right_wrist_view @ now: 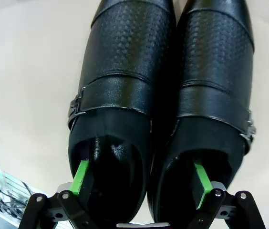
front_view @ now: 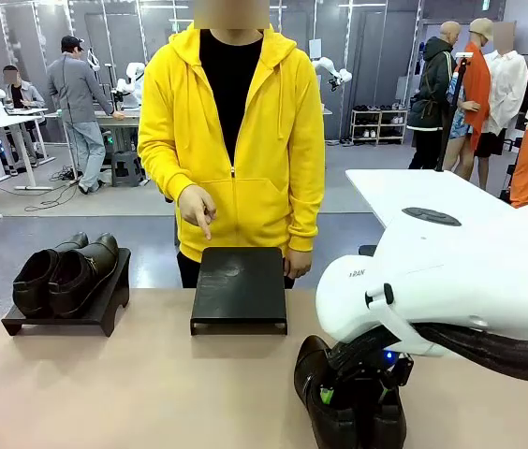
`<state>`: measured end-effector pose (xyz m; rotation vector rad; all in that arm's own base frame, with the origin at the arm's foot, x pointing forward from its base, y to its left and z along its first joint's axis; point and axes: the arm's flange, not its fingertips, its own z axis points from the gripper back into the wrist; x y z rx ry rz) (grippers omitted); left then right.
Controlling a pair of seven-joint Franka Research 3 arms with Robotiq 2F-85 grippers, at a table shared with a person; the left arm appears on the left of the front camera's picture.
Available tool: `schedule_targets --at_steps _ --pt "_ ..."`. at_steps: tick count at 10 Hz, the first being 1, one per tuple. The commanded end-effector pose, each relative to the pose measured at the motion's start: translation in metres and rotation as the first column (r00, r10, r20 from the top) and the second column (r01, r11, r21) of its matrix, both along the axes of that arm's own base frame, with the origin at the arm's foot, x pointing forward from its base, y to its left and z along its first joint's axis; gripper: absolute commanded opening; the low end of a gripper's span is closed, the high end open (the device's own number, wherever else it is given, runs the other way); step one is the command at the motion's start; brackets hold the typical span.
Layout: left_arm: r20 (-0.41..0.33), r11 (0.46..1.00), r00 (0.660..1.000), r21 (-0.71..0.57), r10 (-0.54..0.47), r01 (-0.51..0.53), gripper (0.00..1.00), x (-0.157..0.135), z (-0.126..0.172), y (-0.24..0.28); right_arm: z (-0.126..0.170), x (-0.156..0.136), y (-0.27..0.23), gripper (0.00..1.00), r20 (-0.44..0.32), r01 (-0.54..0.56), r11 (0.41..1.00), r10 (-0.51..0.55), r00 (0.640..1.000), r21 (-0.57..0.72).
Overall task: Place the shoes on the stand as instructed by the person.
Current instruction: Pick up another pair of Shoes and place it on the Shoes Stand indicated by the person.
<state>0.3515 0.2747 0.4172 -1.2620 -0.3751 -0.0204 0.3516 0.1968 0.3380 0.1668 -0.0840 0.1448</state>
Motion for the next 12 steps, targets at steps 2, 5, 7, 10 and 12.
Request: schedule_targets --at_steps 2,5,7,10,12 --pt "0.008 1.000 1.000 0.000 0.002 -0.002 1.00 -0.001 0.000 0.000 -0.027 -0.021 -0.006 0.63 0.005 0.020 0.999 -0.020 1.000 -0.038" --pt "0.008 1.000 1.000 0.000 0.002 -0.002 1.00 -0.001 0.000 0.000 -0.024 -0.020 -0.007 0.00 0.024 0.018 0.998 -0.017 1.000 -0.065" --pt "0.008 1.000 1.000 0.000 0.002 -0.002 1.00 -0.001 0.000 0.000 -0.023 -0.021 -0.006 0.00 0.019 0.011 0.997 -0.010 1.000 -0.073" --pt "0.008 1.000 1.000 0.000 0.002 -0.002 1.00 -0.001 0.000 0.000 -0.016 -0.019 -0.006 0.00 0.019 0.007 0.997 -0.006 1.000 -0.072" --pt "0.008 1.000 1.000 0.000 0.002 -0.002 1.00 -0.001 0.000 0.000 -0.011 -0.018 -0.007 0.00 0.018 0.003 0.997 -0.002 1.000 -0.072"
